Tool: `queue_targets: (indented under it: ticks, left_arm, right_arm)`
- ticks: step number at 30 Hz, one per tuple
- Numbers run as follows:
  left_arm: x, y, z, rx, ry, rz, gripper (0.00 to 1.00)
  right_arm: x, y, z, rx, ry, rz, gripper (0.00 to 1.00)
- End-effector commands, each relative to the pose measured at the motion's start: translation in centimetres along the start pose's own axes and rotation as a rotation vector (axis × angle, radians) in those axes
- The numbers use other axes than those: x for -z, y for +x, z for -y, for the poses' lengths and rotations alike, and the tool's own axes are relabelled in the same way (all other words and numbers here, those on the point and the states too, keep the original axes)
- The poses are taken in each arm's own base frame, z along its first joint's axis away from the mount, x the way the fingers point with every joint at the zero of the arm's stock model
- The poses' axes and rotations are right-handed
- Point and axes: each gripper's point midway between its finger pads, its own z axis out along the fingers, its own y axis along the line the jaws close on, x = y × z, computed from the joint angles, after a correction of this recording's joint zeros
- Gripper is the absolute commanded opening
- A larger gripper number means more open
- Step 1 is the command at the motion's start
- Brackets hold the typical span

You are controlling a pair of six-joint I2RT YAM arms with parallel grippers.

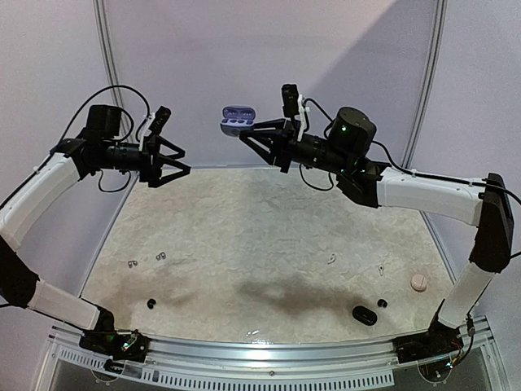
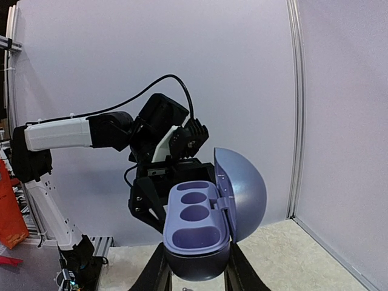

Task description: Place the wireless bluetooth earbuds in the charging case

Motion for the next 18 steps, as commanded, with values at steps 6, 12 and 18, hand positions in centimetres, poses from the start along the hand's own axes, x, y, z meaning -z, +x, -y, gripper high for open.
queue_targets:
  ticks: [6,12,18]
  left_arm:
    - [9.0,16.3,-6.6,0.271,-0.326,-0.634,0.73]
    - [13.5,25.1,-9.1,0.363,-0.469,-0.923,0.69]
    - [14.7,30.4,-9.8,0.522,-0.472,-1.056,0.62]
  right_arm:
    - [-0.2,0.5,0.7,0.032,0.016,-0.033,0.0]
    - [-0.3,1.5,1.1,0.023,0.023,-0.055,0.0]
    - [-0.1,2.2,1.3,0.016,0.028,-0.071,0.0]
